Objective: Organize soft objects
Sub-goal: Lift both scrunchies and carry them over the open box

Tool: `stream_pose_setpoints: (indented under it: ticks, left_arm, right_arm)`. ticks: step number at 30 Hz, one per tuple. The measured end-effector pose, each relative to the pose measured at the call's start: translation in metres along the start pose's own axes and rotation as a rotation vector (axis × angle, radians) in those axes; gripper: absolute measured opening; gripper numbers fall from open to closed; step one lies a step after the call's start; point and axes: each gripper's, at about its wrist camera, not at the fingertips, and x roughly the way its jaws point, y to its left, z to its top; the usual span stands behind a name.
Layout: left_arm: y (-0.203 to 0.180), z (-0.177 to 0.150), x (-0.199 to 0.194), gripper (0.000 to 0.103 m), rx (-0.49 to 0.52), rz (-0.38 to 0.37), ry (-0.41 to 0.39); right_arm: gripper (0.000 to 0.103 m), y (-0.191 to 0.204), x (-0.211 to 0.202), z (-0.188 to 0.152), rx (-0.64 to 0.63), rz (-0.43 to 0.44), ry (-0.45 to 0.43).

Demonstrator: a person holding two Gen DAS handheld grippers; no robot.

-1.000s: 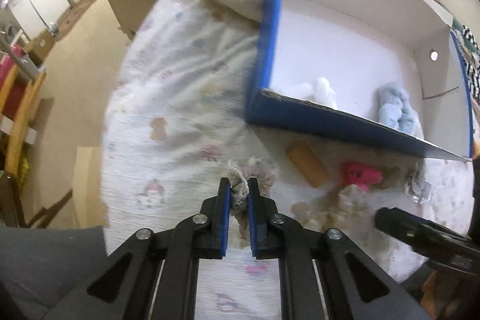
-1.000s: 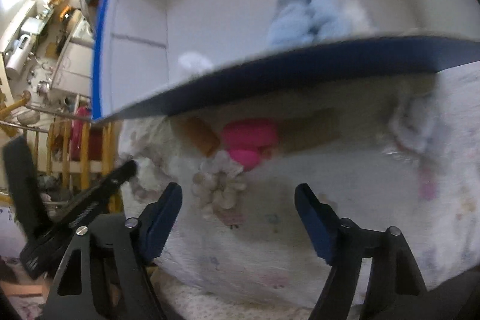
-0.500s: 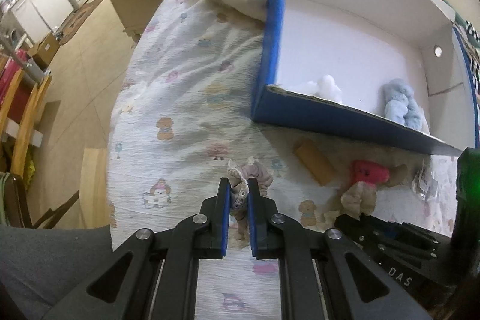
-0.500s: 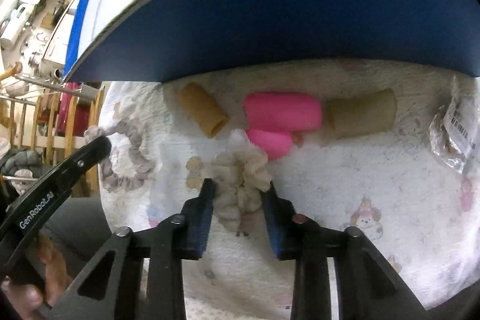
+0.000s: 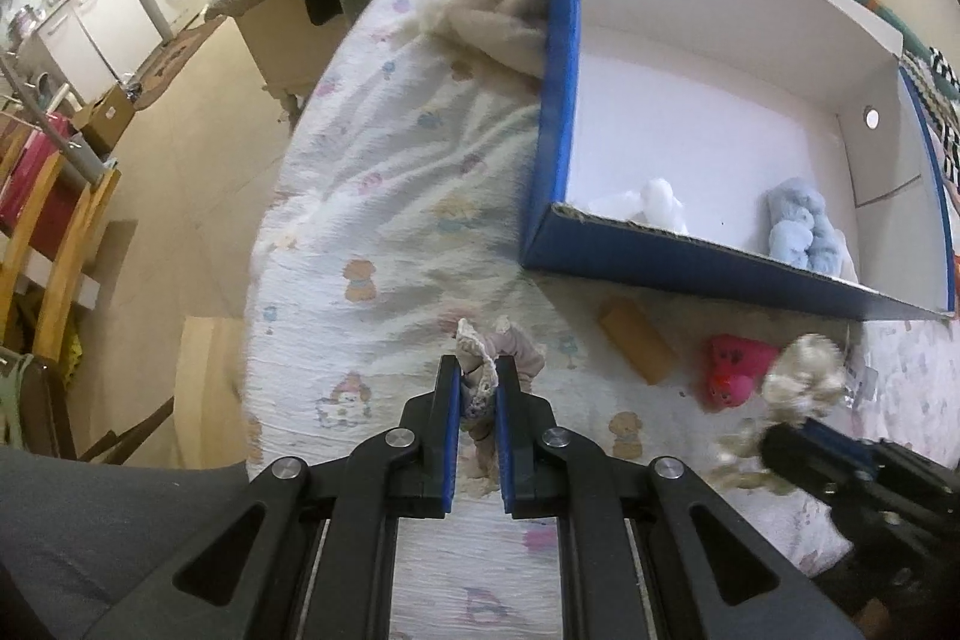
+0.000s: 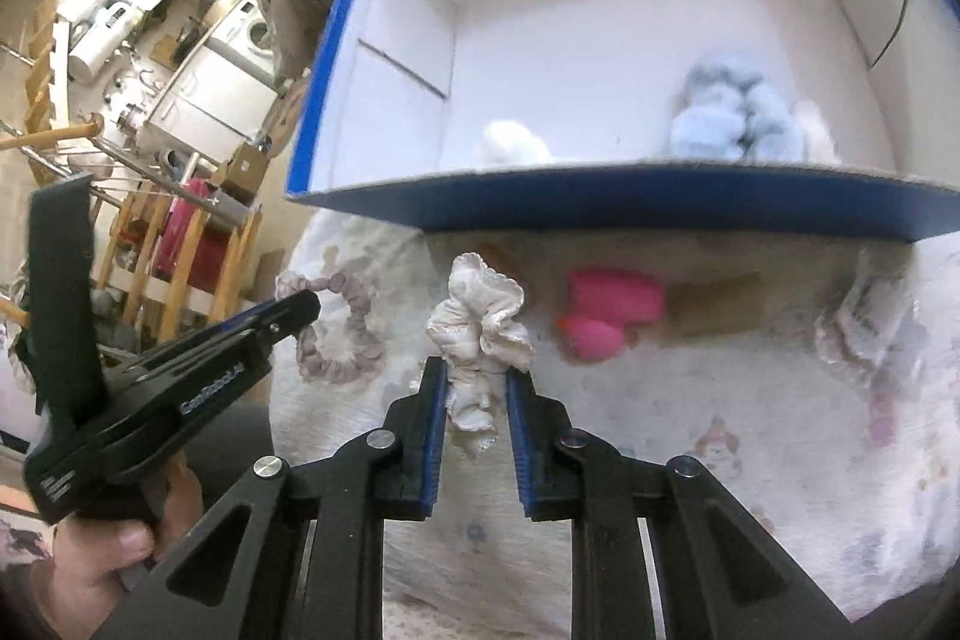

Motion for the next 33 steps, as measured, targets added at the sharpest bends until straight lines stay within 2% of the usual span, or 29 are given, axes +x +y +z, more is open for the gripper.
stream_pose_setpoints:
  ticks: [10,16,20,26,33]
  left_arm:
    - [0.003,-0.003,-0.018,0.010,-0.009,0.034,-0.077]
    - [0.006,0.001,-0.044,0.010,-0.033,0.040,-0.172]
    - [0.003,0.009,-0.063,0.010,-0.029,-0.026,-0.183]
    - [-0.013,0.037,-0.091,0.010,0.014,-0.060,-0.253]
    - [-0.031,0.074,-0.102,0.010,0.062,-0.070,-0.300]
  right_arm:
    - [0.021,0.001,-0.044,-0.002,-0.045,-0.041,-0.132]
    - [0.021,0.010,-0.084,0.001,-0.104,-0.065,-0.305]
    - [0.021,0.011,-0.112,0.006,-0.121,-0.051,-0.419]
    - [0.021,0.002,-0.127,0.027,-0.085,-0.050,-0.451]
    - [0.021,0.002,-0.137,0.049,-0.089,-0.071,-0.476]
